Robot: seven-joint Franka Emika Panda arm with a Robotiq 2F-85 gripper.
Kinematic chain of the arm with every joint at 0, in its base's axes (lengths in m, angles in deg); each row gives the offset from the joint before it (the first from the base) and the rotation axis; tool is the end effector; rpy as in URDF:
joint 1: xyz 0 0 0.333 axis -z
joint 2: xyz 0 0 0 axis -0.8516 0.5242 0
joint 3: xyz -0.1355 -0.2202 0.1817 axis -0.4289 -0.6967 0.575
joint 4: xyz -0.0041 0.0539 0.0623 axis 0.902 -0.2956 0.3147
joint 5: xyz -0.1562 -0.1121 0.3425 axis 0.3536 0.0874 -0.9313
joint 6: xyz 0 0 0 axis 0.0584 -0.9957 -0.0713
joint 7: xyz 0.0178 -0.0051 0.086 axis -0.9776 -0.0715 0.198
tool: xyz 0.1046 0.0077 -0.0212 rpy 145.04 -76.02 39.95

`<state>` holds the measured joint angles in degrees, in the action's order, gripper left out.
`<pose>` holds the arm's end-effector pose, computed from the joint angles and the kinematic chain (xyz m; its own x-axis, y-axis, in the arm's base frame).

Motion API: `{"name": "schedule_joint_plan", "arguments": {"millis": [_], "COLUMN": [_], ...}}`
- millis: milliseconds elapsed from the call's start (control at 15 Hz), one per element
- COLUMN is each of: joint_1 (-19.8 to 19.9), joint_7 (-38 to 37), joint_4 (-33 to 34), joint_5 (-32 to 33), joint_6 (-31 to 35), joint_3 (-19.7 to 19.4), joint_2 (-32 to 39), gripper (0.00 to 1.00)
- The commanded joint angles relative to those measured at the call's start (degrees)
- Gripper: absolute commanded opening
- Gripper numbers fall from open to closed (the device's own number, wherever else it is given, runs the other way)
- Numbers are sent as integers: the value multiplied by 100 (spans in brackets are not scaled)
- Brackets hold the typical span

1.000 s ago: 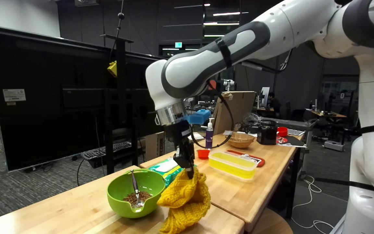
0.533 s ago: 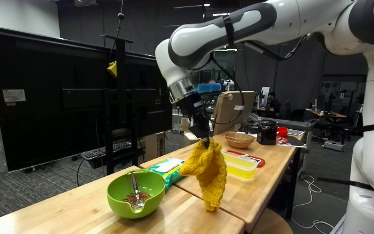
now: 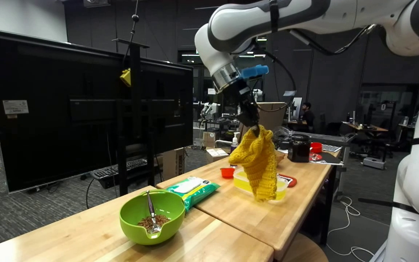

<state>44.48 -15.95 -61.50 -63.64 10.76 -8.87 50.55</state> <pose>0.4250 0.2073 0.5412 0.8188 0.2931 -0.4936 0.4248 -0.8877 0.1775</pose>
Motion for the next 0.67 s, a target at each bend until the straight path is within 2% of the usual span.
{"name": "schedule_joint_plan", "arguments": {"millis": [0, 267, 600], "joint_1": [155, 224, 155], "joint_7": [24, 201, 190], "joint_4": [-213, -630, -1400], "joint_5": [435, 696, 744], "joint_6": [-309, 2, 1017], "joint_3": [-107, -181, -121], "joint_2": [-332, -355, -286], "gripper": [1, 1, 1]}}
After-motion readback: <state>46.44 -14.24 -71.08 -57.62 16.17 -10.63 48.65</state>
